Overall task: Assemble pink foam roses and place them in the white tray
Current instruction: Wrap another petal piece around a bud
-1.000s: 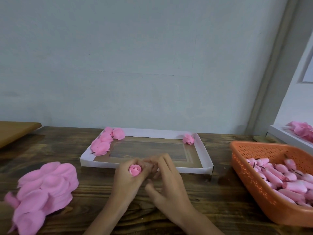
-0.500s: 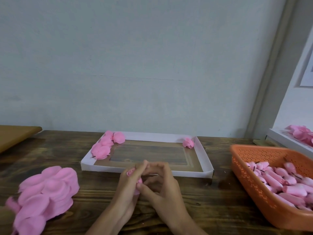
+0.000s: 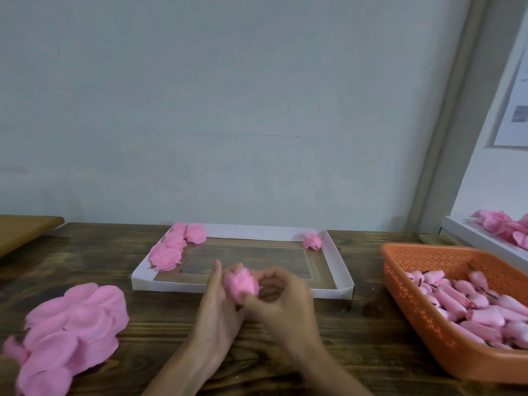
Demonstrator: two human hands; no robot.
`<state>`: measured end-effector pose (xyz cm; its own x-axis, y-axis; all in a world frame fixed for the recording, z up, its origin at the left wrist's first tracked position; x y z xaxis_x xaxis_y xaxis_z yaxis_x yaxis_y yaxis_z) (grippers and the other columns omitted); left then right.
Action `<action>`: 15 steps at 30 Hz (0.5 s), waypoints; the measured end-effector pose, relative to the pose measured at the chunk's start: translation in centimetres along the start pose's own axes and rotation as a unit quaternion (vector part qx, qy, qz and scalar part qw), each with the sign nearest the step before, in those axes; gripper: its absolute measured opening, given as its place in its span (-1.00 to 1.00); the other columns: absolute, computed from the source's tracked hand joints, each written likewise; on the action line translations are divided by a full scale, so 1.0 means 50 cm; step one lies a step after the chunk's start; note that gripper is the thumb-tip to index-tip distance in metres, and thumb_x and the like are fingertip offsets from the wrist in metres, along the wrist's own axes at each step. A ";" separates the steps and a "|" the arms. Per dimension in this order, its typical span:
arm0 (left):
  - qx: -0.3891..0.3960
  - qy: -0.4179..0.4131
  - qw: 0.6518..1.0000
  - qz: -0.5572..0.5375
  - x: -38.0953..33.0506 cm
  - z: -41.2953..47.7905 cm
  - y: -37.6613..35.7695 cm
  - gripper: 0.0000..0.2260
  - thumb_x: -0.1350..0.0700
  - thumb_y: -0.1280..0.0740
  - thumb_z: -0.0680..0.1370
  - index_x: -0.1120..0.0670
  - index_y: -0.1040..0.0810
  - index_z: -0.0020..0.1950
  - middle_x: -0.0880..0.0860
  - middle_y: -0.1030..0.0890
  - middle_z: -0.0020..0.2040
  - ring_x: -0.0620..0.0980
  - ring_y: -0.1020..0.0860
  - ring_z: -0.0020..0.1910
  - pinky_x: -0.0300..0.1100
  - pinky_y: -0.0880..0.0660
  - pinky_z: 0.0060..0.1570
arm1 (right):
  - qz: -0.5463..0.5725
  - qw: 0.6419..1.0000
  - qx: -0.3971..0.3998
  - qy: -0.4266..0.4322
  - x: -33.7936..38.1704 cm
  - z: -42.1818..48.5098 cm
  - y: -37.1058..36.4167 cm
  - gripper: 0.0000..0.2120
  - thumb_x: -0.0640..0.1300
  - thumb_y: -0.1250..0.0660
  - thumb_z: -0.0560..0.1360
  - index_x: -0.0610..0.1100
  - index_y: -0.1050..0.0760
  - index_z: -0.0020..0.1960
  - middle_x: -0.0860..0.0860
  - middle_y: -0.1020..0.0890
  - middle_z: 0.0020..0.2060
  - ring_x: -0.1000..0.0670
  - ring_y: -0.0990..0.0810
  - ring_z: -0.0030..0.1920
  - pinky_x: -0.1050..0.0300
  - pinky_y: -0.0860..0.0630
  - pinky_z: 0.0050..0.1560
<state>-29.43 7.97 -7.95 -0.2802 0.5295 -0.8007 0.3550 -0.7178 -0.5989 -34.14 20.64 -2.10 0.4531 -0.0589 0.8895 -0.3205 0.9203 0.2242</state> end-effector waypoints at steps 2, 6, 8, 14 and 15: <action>-0.021 -0.068 0.990 0.125 -0.024 -0.001 0.003 -0.47 -0.37 -0.27 0.57 0.04 -0.62 0.24 0.17 -0.66 0.26 0.06 -0.63 0.22 0.06 -0.56 0.15 | -0.044 0.995 -0.088 -0.013 0.002 0.065 0.089 -0.66 0.27 -0.52 0.23 0.06 -0.62 -0.17 0.21 -0.72 -0.28 0.22 -0.70 -0.24 0.27 -0.62 -0.19; -0.024 -0.125 0.953 0.276 -0.036 -0.004 0.009 -0.48 -0.39 -0.30 0.43 -0.05 -0.55 0.20 0.00 -0.64 0.14 -0.13 -0.63 0.06 -0.11 -0.59 0.01 | -0.300 0.946 -0.086 -0.085 -0.047 0.227 0.210 -0.76 0.12 -0.52 0.43 -0.04 -0.62 -0.12 0.09 -0.69 -0.30 0.07 -0.70 -0.20 0.19 -0.54 -0.20; -0.018 -0.126 0.949 0.288 -0.034 -0.002 0.011 -0.57 -0.35 -0.30 0.50 -0.04 -0.57 0.14 0.02 -0.66 0.09 -0.05 -0.62 0.06 -0.10 -0.57 -0.02 | -0.426 0.895 -0.002 -0.129 -0.108 0.281 0.210 -0.79 -0.05 -0.50 0.48 -0.18 -0.61 -0.02 -0.07 -0.71 -0.17 -0.07 -0.71 -0.08 0.12 -0.60 -0.10; -0.004 -0.132 0.929 0.346 -0.034 -0.002 -0.002 -0.77 -0.27 -0.28 0.47 -0.18 -0.58 -0.02 -0.05 -0.65 -0.06 -0.09 -0.60 -0.04 -0.17 -0.52 -0.05 | -0.628 0.769 0.072 -0.095 -0.163 0.326 0.149 -0.77 -0.07 -0.47 0.54 -0.15 -0.55 0.12 -0.07 -0.65 -0.03 -0.07 -0.66 0.01 0.13 -0.64 -0.01; 0.003 -0.133 0.922 0.364 -0.031 -0.002 -0.005 -0.84 -0.25 -0.28 0.50 -0.24 -0.57 -0.04 -0.11 -0.65 -0.07 -0.17 -0.59 -0.06 -0.24 -0.50 -0.06 | -0.640 0.760 0.063 -0.095 -0.165 0.330 0.146 -0.77 -0.07 -0.47 0.55 -0.15 -0.56 0.14 -0.07 -0.65 -0.02 -0.07 -0.66 0.00 0.13 -0.64 -0.02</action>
<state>-29.02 7.37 -6.53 -0.1783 -0.2228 -0.9584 0.5308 -0.8419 0.0970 -53.94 21.46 -1.24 0.3364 -0.9403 -0.0517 0.1990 0.0174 0.9799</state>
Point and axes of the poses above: each hand's wrist, its own z-axis towards the middle knuckle, its own y-axis out of the back of the hand, x = y × z, the point moved 10 cm from there along z, towards the middle knuckle
